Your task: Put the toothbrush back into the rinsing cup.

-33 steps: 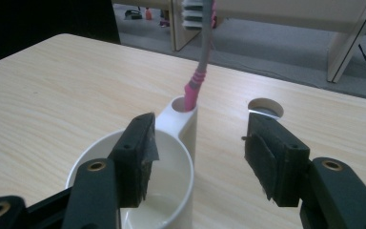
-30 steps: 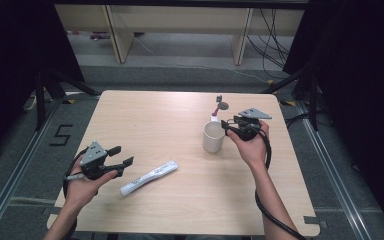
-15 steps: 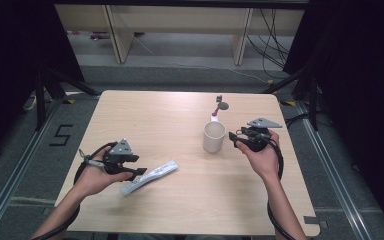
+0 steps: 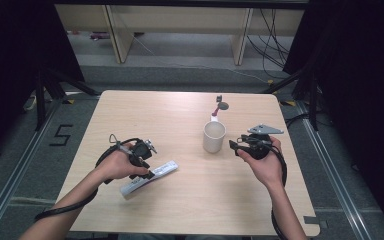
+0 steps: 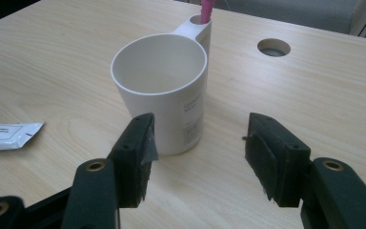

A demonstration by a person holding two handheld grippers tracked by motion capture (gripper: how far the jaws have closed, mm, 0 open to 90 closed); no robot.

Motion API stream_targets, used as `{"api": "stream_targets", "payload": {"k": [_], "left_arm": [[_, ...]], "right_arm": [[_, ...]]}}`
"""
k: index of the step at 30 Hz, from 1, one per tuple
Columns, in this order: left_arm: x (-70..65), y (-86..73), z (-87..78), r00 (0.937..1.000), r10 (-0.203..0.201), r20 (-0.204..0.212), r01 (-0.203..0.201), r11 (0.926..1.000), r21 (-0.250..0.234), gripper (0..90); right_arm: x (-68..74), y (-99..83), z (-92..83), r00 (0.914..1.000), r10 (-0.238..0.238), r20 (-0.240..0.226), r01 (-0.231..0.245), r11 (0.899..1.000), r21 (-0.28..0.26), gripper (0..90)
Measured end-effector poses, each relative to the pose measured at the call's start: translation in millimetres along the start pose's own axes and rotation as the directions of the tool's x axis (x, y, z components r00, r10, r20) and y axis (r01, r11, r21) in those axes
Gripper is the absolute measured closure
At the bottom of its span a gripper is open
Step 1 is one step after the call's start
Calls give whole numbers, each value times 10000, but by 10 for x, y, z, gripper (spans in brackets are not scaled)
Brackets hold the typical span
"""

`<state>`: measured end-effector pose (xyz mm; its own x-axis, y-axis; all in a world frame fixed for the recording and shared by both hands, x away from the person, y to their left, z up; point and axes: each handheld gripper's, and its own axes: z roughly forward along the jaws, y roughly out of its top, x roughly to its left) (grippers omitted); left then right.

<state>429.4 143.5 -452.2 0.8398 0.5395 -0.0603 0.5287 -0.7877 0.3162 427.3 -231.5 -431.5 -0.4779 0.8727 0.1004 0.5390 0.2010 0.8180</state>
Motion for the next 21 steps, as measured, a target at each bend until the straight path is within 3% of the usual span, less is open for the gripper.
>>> {"api": "stream_targets", "payload": {"k": [3,4,5,6,7,8,9,11,12,13,14,16,18,21], "left_arm": [[24,56,64,10000,34,-29,-32,9982,607,602],[28,66,79,10000,17,32,-20,9969,784,616],[23,72,94,10000,-8,88,0,9955,947,627],[24,80,101,9999,82,128,-96,9932,1162,626],[16,90,115,9998,-13,203,-13,9917,1284,623],[16,90,115,9998,-13,203,-13,9917,1284,615],[15,108,121,9997,111,238,-147,9871,1594,610],[12,129,142,9995,244,203,-276,9841,1753,606],[12,129,142,9995,244,203,-276,9841,1753,607],[11,154,162,9991,341,257,-388,9752,2181,609],[12,161,180,9989,381,269,-434,9715,2329,609],[12,164,221,9984,488,273,-541,9664,2513,613],[15,177,250,9976,608,345,-679,9599,2720,619],[10,198,288,9971,644,400,-734,9531,2938,629]], "right_arm": [[10,3,-33,10000,-11,1,11,9999,164,439],[-20,6,-28,9991,-433,34,433,9991,5,439],[-5,2,-33,9998,-222,-14,222,9997,50,440],[-25,1,-36,9989,-467,51,467,9989,1,440],[5,-9,-40,10000,21,-31,-21,9999,118,440],[5,-9,-40,10000,21,-31,-21,9999,118,440],[-29,-17,-24,9991,-420,32,420,9991,-50,440],[-23,-20,-25,9989,-458,132,458,9989,-7,441],[3,-29,-17,9999,-120,-76,120,9999,70,441],[-12,-28,-13,9991,-422,31,422,9991,-6,441],[-12,-31,-8,9989,-469,27,469,9989,-33,441],[-7,-35,-4,9987,-496,67,496,9988,43,441],[0,-40,10,9992,-350,-173,351,9994,80,441],[-5,-41,1,9988,-481,-13,481,9988,100,441]]}}
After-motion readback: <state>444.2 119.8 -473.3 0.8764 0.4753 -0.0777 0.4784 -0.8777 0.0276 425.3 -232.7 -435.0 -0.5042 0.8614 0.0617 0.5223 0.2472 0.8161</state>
